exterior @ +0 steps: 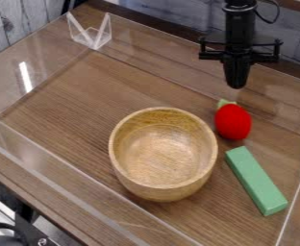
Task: Move the red fruit to the right
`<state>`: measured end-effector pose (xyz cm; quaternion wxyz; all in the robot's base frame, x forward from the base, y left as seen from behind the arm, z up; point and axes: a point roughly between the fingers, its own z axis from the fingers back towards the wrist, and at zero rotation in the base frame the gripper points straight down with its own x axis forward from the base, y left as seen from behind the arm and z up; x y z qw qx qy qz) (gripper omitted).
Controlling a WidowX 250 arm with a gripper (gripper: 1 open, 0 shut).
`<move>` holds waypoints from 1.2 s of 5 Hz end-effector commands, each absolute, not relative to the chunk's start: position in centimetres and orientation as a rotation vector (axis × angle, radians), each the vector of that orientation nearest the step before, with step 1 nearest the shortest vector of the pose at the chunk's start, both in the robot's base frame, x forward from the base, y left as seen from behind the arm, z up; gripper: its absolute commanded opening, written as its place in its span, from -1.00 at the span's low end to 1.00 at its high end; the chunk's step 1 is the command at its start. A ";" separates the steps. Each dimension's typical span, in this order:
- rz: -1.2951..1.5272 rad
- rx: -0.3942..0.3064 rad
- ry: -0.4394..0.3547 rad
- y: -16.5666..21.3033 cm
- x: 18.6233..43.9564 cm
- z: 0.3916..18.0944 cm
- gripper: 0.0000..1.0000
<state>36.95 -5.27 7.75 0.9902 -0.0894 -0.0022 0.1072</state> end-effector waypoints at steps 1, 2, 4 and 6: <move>0.228 -0.204 -0.098 -4.4 37.6 11.4 1.00; 0.245 -0.222 -0.113 -3.6 37.3 12.6 1.00; 0.346 -0.247 -0.183 1.2 36.6 16.3 1.00; 0.503 -0.230 -0.239 5.9 36.9 15.8 1.00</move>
